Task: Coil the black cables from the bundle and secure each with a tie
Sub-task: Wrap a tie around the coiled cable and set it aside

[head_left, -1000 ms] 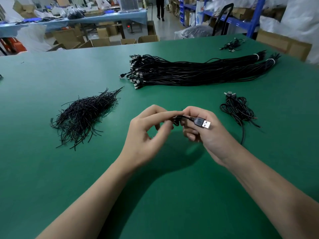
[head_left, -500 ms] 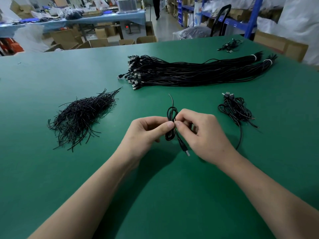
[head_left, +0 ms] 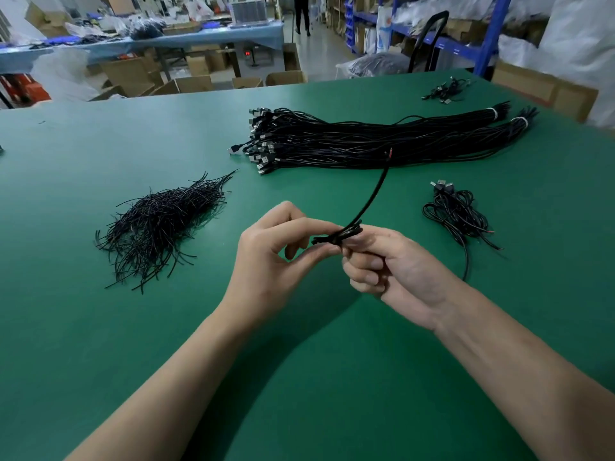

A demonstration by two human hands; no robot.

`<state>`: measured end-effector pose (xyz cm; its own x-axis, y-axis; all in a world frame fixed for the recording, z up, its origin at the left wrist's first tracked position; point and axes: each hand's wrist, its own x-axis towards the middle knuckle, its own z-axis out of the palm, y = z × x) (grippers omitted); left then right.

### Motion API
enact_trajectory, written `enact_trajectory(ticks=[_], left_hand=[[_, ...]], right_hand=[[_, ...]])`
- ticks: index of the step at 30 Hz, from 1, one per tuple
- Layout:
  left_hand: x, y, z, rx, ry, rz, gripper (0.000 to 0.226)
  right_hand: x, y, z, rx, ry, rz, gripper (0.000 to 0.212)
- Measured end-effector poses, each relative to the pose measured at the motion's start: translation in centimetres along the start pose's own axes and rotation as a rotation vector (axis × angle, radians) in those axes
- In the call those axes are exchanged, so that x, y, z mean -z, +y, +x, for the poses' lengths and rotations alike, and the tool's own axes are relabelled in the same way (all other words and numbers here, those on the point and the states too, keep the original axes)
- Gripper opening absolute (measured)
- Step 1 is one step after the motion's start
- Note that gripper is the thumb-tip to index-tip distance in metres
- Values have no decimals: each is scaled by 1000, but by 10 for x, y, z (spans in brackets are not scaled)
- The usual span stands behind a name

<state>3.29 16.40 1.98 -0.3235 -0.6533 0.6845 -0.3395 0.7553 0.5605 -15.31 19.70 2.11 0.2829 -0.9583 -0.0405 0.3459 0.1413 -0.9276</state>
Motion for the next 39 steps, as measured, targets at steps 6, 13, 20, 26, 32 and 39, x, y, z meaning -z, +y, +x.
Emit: enact_trajectory(ticks=[6,13,20,26,32,39], left_hand=[[-7,7,-4,541,-150,-646,35],[-7,4,-2,785,-181,-703,28],[-3,1,-3,774,-342,-640,24],[-12,3,-3,541,-151,-501,8],[-14,5,-5,226,60,-98,8],[-16,4,-4,288,29,-186,11]], right_hand=[[-1,0,-1,394,211,-769,25],[2,-1,-4,634,260,-1308,16],[3,-1,-5,551,219,-1266,16],[-2,4,0,431,269,-898,25],[-8,6,3,155,230,-263,20],[-5,5,4,169,228,-256,20]])
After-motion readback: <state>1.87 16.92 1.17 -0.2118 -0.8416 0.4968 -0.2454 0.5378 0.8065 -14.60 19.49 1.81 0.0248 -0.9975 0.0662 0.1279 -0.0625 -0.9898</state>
